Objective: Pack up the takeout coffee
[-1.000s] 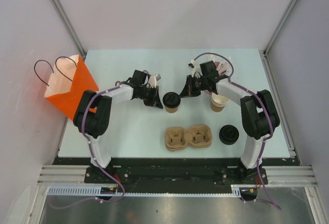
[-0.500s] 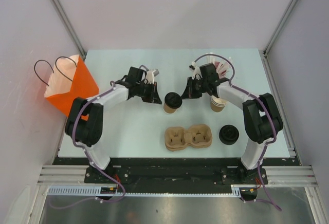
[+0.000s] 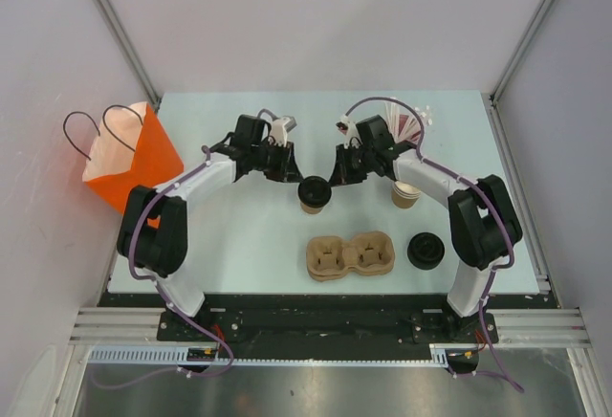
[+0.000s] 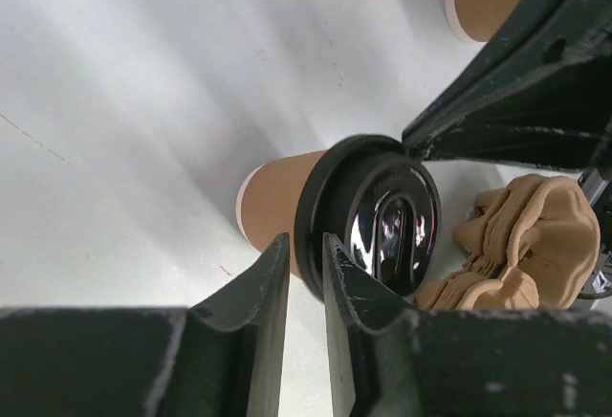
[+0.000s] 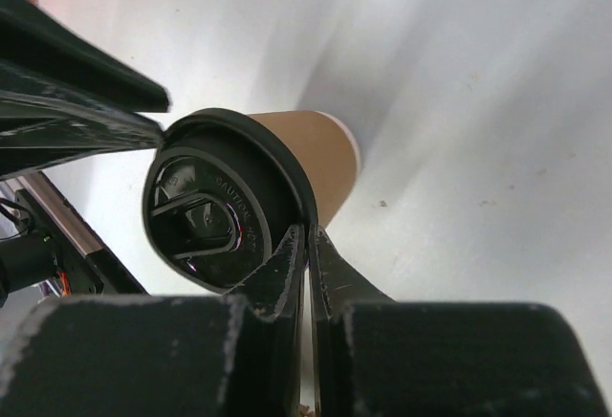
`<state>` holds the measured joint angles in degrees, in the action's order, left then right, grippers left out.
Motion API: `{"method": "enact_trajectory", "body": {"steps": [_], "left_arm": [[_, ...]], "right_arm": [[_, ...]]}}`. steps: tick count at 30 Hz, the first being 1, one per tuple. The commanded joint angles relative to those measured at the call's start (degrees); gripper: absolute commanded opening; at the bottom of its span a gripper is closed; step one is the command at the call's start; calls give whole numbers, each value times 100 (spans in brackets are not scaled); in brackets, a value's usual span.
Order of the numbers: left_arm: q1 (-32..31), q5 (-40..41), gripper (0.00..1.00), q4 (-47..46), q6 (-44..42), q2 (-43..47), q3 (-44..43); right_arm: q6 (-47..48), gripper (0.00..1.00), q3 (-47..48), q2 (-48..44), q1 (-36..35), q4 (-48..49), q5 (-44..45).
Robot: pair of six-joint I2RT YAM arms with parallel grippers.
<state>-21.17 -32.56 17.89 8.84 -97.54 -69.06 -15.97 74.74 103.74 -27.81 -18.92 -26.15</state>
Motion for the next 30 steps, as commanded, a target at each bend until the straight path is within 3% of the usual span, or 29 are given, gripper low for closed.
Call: {"method": "enact_trajectory", "body": {"steps": [1, 8, 12, 17, 25, 30], "left_arm": [[104, -23, 26, -40, -146, 59, -55], [131, 100, 31, -40, -374, 384, -29], [148, 83, 32, -49, -436, 376, -3], [218, -5, 32, -40, -444, 332, -11], [254, -198, 33, -22, -638, 183, 50], [254, -444, 33, -31, -585, 103, 103]], "right_arm": [[155, 5, 322, -223, -207, -24, 224], [375, 10, 603, 145, -225, -252, 75], [471, 24, 954, 173, -259, -437, 171], [376, 32, 1429, -3, -313, -938, 592], [-187, 52, 402, -776, -558, -1184, 840], [-512, 47, -116, -917, -497, -878, 673]]}}
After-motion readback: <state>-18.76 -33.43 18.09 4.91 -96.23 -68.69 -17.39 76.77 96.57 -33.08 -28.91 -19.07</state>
